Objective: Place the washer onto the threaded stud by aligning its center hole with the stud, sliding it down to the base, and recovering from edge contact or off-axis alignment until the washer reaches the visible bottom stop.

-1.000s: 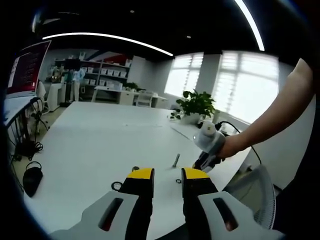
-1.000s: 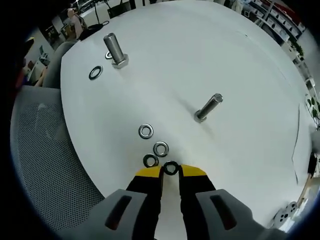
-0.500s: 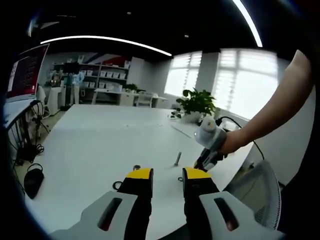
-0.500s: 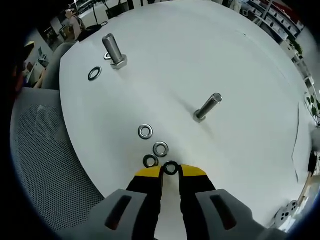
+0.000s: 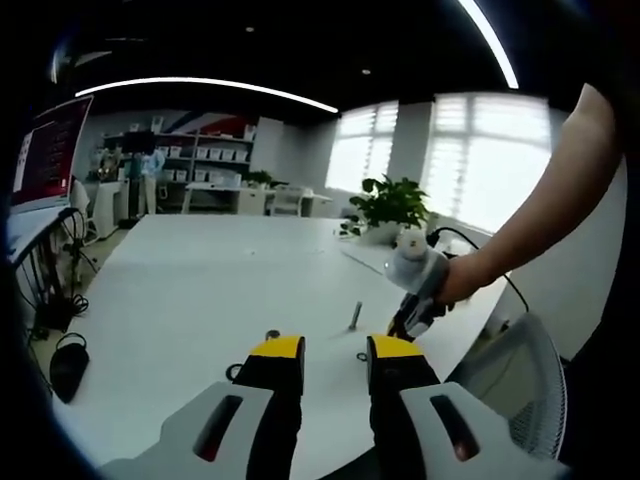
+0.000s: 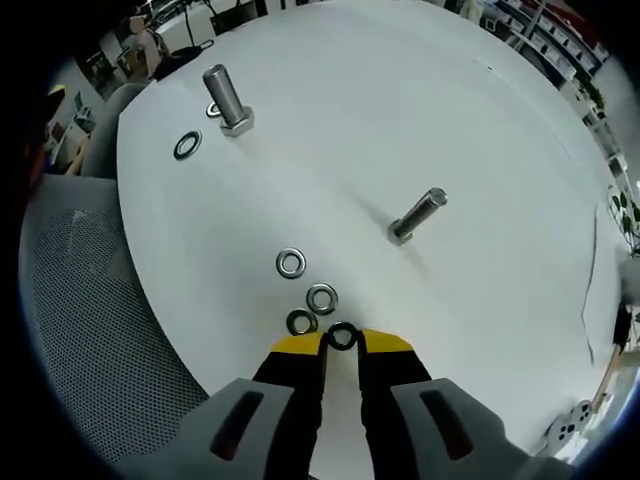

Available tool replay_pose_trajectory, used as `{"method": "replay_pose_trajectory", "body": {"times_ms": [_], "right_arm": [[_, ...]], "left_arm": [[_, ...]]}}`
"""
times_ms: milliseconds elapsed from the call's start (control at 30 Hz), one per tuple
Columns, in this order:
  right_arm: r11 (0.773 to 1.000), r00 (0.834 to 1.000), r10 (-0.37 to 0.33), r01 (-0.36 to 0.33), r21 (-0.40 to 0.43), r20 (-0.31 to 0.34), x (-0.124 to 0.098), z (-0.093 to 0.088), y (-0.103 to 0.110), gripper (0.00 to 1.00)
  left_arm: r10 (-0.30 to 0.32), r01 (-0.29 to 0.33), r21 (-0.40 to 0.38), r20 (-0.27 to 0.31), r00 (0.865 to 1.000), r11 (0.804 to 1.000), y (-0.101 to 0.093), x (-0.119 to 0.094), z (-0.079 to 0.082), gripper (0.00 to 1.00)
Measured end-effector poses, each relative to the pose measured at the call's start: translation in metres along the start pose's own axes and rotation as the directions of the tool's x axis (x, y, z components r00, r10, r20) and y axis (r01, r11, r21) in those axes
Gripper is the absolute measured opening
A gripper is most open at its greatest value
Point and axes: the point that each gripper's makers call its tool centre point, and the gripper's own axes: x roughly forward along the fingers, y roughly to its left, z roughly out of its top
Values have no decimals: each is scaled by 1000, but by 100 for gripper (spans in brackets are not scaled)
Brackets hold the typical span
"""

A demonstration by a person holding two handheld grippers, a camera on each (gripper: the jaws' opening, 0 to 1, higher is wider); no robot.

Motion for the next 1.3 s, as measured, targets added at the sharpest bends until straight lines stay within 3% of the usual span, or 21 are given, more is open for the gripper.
{"method": "replay_pose_trajectory", "body": {"times_ms": [633, 1300], "right_arm": [[1000, 1000, 4, -4, -19, 3, -1, -1, 0, 14], [999, 993, 11, -15, 33, 117, -30, 28, -21, 14]], "left_arm": [[11, -12, -14, -23, 1000, 1000, 3, 3, -8, 27], [10, -9, 25, -25, 1000, 1000, 1, 4, -9, 26]]}}
